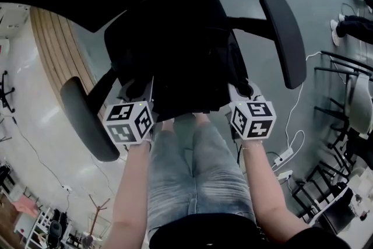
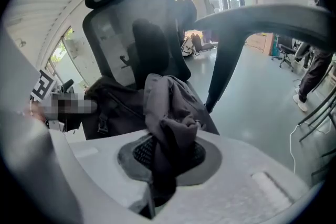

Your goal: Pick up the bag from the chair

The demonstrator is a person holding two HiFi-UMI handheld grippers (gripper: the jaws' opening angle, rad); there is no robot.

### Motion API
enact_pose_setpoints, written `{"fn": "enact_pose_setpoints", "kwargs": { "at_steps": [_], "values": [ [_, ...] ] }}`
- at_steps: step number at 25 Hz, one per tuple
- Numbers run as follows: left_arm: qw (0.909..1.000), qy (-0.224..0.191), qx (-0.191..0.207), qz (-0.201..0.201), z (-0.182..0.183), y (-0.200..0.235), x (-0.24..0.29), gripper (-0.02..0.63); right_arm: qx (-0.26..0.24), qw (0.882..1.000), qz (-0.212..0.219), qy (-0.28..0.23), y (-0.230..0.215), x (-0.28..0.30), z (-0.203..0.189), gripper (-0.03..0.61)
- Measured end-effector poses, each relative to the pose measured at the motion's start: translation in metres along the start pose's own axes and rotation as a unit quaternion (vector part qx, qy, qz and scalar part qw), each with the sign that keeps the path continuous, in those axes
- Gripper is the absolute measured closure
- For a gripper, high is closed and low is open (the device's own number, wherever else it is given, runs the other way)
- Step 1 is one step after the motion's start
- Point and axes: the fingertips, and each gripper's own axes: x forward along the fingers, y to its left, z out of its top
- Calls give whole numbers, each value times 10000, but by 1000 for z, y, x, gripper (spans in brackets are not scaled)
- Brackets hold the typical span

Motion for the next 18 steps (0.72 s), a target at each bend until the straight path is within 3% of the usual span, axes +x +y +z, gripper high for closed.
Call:
{"fn": "enact_pose_setpoints", "kwargs": {
  "at_steps": [8,18],
  "values": [
    [9996,-191,-203,15,10,-13,-48,549,123,9990,339,-281,26,-48,31,534],
    [9958,-854,-288,-146,57,-38,-115,551,-153,9949,647,-754,44,-103,90,538]
  ]
}}
